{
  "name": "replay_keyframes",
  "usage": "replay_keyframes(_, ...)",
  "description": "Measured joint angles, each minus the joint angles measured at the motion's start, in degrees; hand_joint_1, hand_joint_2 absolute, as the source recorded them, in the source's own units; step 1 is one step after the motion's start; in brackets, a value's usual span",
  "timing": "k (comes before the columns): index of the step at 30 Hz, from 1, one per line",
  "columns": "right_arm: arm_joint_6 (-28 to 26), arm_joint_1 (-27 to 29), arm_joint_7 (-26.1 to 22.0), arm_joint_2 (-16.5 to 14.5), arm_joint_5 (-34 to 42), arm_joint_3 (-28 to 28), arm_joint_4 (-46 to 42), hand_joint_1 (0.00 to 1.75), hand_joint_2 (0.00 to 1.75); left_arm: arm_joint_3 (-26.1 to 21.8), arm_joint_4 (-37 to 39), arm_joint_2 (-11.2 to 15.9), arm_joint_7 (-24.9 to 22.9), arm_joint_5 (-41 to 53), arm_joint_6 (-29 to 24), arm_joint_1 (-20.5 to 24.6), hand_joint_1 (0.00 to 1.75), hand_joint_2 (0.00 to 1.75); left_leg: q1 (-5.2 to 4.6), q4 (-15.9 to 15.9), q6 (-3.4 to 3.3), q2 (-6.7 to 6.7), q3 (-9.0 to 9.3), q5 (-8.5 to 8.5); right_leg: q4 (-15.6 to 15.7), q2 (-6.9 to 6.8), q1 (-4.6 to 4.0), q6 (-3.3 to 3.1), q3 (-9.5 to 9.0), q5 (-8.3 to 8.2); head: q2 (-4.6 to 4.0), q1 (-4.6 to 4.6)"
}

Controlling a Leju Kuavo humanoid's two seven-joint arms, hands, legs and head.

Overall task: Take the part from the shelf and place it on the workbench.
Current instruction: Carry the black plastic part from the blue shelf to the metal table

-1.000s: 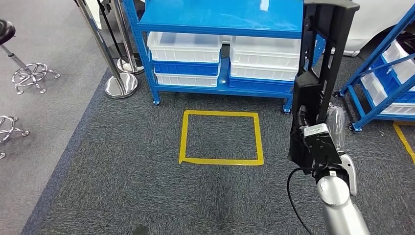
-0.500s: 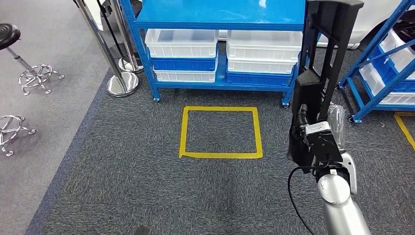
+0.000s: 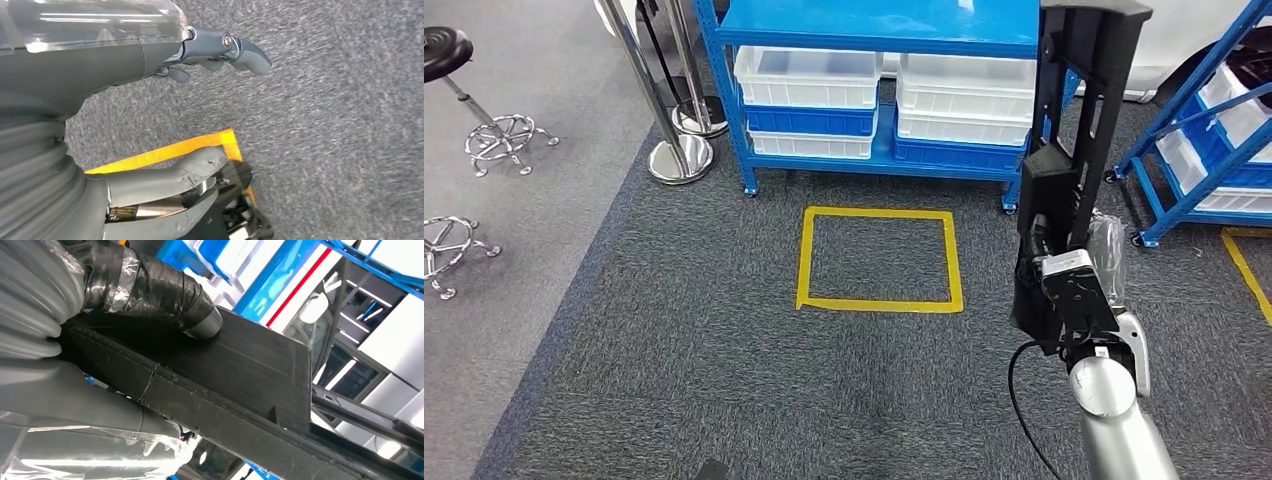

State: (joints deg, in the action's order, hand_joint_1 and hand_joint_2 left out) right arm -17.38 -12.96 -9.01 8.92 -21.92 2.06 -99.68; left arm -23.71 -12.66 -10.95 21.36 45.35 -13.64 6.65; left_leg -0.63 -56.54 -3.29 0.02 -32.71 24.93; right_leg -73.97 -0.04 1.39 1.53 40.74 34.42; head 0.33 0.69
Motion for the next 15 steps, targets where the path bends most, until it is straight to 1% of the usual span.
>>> replay_keyframes(1,0.0,0.0,0.0,0.0,0.0,0.0,0.1,1.75,1.75,0.0,0.0,0.0,0.0,0.0,0.0,0.0,0.0,1.75,-0.01,-0.4,0.02,0.01,-0.56,-0.13,-0.2,-0.01,-0.01,0.02,-0.61,-0.45,0.0,0.0)
replay_keyframes(2,0.0,0.0,0.0,0.0,0.0,0.0,0.1,1.75,1.75,0.0,0.0,0.0,0.0,0.0,0.0,0.0,0.0,1.75,0.0,-0.8,0.06,0.01,-1.07,-0.21,1.8,-0.04,0.0,0.02,-2.25,-1.76,0.0,0.0)
replay_keyframes(3,0.0,0.0,0.0,0.0,0.0,0.0,0.2,1.75,1.75,0.0,0.0,0.0,0.0,0.0,0.0,0.0,0.0,1.75,0.01,-1.3,0.14,0.0,-1.54,-0.22,5.3,-0.08,0.02,-0.02,-4.58,-3.22,0.0,-0.01)
replay_keyframes(4,0.0,-0.1,0.0,0.0,0.0,0.0,0.2,1.75,1.75,-0.1,0.0,0.0,0.0,0.0,0.0,0.0,0.0,1.75,-0.07,-1.8,0.29,-0.01,-2.06,-0.2,8.9,-0.11,-0.05,-0.12,-6.85,-4.08,0.0,0.0)
replay_keyframes(5,0.0,-0.1,0.0,0.0,0.0,0.0,0.1,1.75,1.75,-0.1,0.0,-0.1,0.0,0.0,0.0,0.0,0.0,1.75,-0.15,-2.3,0.51,-0.03,-2.53,-0.23,11.6,-0.11,-0.18,-0.28,-8.36,-4.53,0.0,0.0)
replay_keyframes(6,0.0,-0.2,0.0,0.0,0.0,0.0,0.1,1.75,1.75,-0.1,0.0,-0.1,0.0,0.0,0.0,0.0,0.0,1.75,-0.23,-2.7,0.78,-0.05,-2.92,-0.3,13.1,-0.09,-0.33,-0.45,-9.08,-4.49,0.0,0.0)
replay_keyframes(7,0.0,-0.2,0.0,0.0,0.0,0.1,0.1,1.75,1.75,-0.1,0.0,-0.1,0.0,0.0,0.0,0.0,0.0,1.75,-0.3,-2.9,1.08,-0.07,-3.22,-0.46,13.5,-0.05,-0.5,-0.64,-9.06,-4.33,0.0,0.02)
replay_keyframes(8,0.0,-0.1,0.0,0.0,0.0,0.1,0.1,1.75,1.75,-0.1,0.0,-0.1,0.0,0.0,0.0,0.0,0.0,1.75,-0.33,-3.0,1.37,-0.09,-3.36,-0.66,13.7,0.0,-0.47,-0.93,-8.8,-4.54,0.0,0.02)
replay_keyframes(9,0.0,-0.1,0.0,0.0,0.0,0.1,0.1,1.75,1.75,-0.2,0.0,-0.1,0.0,0.0,0.0,0.0,0.0,1.75,-0.29,-3.2,1.67,-0.13,-3.54,-0.56,13.8,-0.04,-0.36,-1.27,-8.67,-4.75,0.0,0.02)
replay_keyframes(10,0.0,-0.1,0.0,0.0,0.0,0.1,0.1,1.75,1.75,-0.2,0.0,-0.1,0.0,0.0,-0.1,0.0,0.0,1.75,-0.22,-3.8,2.0,-0.17,-3.83,0.02,13.9,-0.1,-0.25,-1.69,-8.53,-5.04,0.0,0.03)
replay_keyframes(11,0.0,-0.2,0.0,0.0,0.0,0.1,0.1,1.75,1.75,-0.2,0.0,0.0,0.0,0.0,-0.1,0.0,0.0,1.75,-0.1,-5.3,2.36,-0.2,-4.46,1.37,14.0,-0.17,-0.12,-2.14,-8.37,-5.35,0.0,0.02)
replay_keyframes(12,0.0,-0.2,0.0,0.0,0.0,0.1,0.1,1.75,1.75,-0.2,0.0,0.0,0.0,0.0,-0.1,0.0,0.0,1.75,0.12,-8.0,2.72,-0.22,-5.46,3.38,14.1,-0.27,-0.13,-2.48,-8.16,-5.63,0.0,0.02)
replay_keyframes(13,0.0,-0.2,0.0,0.0,0.0,0.1,0.1,1.75,1.75,-0.2,0.0,0.0,0.0,0.1,-0.1,0.0,0.0,1.75,0.33,-11.5,3.03,-0.22,-6.7,5.56,14.0,-0.31,-0.18,-2.69,-7.87,-5.87,0.0,0.02)
replay_keyframes(14,0.0,-0.2,0.0,0.0,0.0,0.1,0.1,1.75,1.75,-0.2,0.0,0.0,0.0,0.1,-0.1,0.0,0.0,1.75,0.55,-15.1,3.27,-0.21,-7.95,7.4,14.0,-0.34,-0.23,-2.8,-7.54,-6.09,0.0,0.02)
replay_keyframes(15,0.0,-0.2,0.0,0.0,0.0,0.1,0.1,1.75,1.75,-0.2,0.0,0.0,0.0,0.1,-0.1,-0.1,0.0,1.75,0.72,-17.6,3.43,-0.21,-8.66,8.28,13.9,-0.36,-0.27,-2.8,-7.22,-6.3,0.0,0.02)
